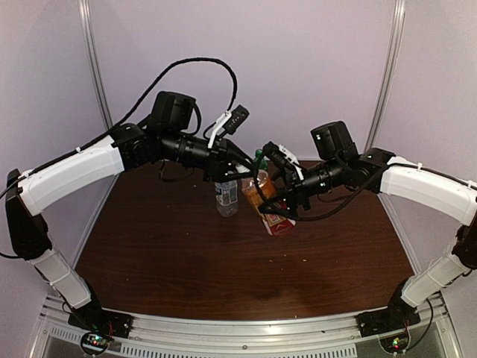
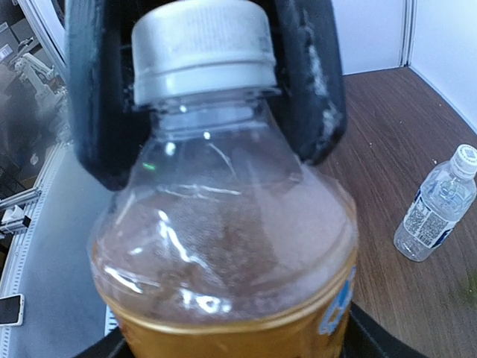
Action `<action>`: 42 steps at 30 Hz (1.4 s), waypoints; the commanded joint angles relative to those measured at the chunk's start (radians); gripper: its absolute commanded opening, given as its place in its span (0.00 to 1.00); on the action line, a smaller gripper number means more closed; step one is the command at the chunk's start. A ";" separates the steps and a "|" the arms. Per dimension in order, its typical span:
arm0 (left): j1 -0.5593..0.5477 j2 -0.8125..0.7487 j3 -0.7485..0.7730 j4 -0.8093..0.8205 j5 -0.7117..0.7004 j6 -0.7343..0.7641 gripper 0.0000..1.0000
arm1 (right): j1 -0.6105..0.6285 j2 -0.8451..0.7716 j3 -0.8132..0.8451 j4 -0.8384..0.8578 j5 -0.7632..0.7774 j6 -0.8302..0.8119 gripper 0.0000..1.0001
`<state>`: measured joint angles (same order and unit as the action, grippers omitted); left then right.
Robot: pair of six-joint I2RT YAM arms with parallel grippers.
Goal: Unscrew the bottle caps
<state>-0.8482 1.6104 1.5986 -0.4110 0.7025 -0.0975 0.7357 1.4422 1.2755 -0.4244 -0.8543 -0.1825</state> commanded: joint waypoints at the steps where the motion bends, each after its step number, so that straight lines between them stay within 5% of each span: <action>1: -0.006 -0.025 -0.015 0.079 0.020 -0.004 0.00 | 0.008 -0.014 -0.018 0.038 -0.033 -0.004 0.69; 7: -0.006 -0.053 -0.069 0.150 0.036 -0.026 0.02 | 0.008 -0.022 -0.050 0.077 -0.065 0.014 0.52; 9: -0.006 -0.066 -0.089 0.178 0.043 -0.032 0.12 | 0.007 -0.024 -0.056 0.087 -0.081 0.025 0.49; 18: -0.005 -0.155 -0.200 0.313 0.026 -0.046 0.90 | 0.008 -0.058 -0.081 0.118 -0.119 0.059 0.48; 20: -0.001 -0.174 -0.222 0.348 0.032 -0.055 0.97 | 0.008 -0.063 -0.091 0.121 -0.133 0.065 0.48; 26: 0.023 -0.159 -0.241 0.471 0.116 -0.149 0.96 | 0.009 -0.081 -0.126 0.190 -0.204 0.119 0.47; 42: 0.029 -0.072 -0.245 0.682 0.231 -0.363 0.54 | 0.011 -0.095 -0.163 0.318 -0.255 0.183 0.46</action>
<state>-0.8253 1.5265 1.3632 0.1745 0.8928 -0.4191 0.7414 1.3746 1.1267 -0.1768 -1.0782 -0.0181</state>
